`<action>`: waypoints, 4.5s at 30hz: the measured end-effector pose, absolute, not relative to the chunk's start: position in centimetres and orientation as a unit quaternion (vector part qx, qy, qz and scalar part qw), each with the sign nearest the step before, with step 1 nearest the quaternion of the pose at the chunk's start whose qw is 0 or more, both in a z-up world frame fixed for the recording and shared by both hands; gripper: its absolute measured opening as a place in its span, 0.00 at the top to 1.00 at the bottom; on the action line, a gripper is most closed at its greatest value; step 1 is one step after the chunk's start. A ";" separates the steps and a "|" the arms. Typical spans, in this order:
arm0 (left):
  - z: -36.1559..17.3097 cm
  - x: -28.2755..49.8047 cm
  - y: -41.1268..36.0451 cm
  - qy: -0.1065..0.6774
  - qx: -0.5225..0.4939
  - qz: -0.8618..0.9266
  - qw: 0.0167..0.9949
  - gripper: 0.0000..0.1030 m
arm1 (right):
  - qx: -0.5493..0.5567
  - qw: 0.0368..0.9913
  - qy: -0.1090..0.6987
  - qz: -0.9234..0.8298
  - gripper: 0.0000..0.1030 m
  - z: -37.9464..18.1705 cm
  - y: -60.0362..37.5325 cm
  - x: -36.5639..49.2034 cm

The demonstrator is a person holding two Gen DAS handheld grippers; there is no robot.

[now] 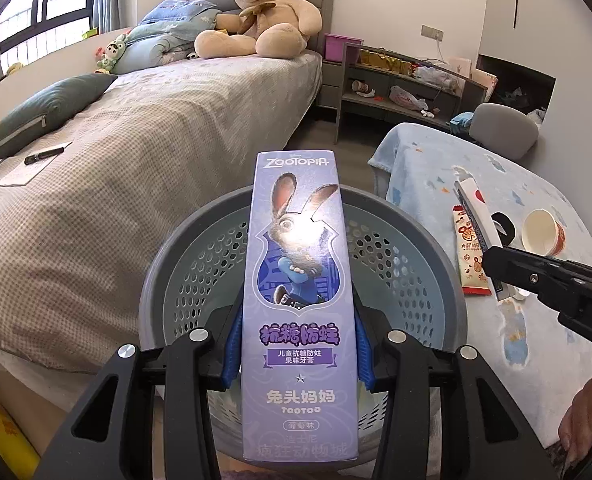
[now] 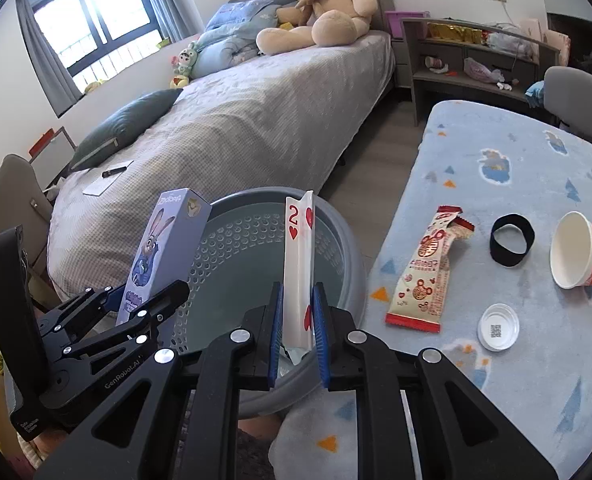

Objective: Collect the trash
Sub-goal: 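Carry the toothpaste box and card over the grey basket with both grippers, then open both grippers to drop the box and card into the basket, then move both grippers back from the basket toward the table, then lower the right gripper onto the white plastic cap and grasp it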

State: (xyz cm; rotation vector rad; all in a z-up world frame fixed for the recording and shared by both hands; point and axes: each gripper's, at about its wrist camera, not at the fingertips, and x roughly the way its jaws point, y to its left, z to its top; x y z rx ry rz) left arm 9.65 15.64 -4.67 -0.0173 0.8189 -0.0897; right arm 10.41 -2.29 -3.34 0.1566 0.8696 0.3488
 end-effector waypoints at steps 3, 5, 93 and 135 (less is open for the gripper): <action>-5.3 10.2 16.2 0.405 -0.016 -0.045 0.913 0.58 | 0.072 0.885 0.426 0.173 0.84 -3.9 -1.3 11.1; -5.8 10.4 16.5 0.411 -0.022 -0.047 0.910 0.58 | 0.068 0.883 0.430 0.174 0.84 -4.2 -0.7 11.6; -3.5 4.1 5.5 0.405 -0.008 -0.085 0.910 0.32 | 0.078 0.907 0.411 0.045 0.16 -5.2 -17.3 2.4; -5.6 7.2 4.7 0.425 -0.016 -0.074 0.902 0.32 | -0.022 0.863 0.503 0.028 0.05 -11.7 -14.6 13.4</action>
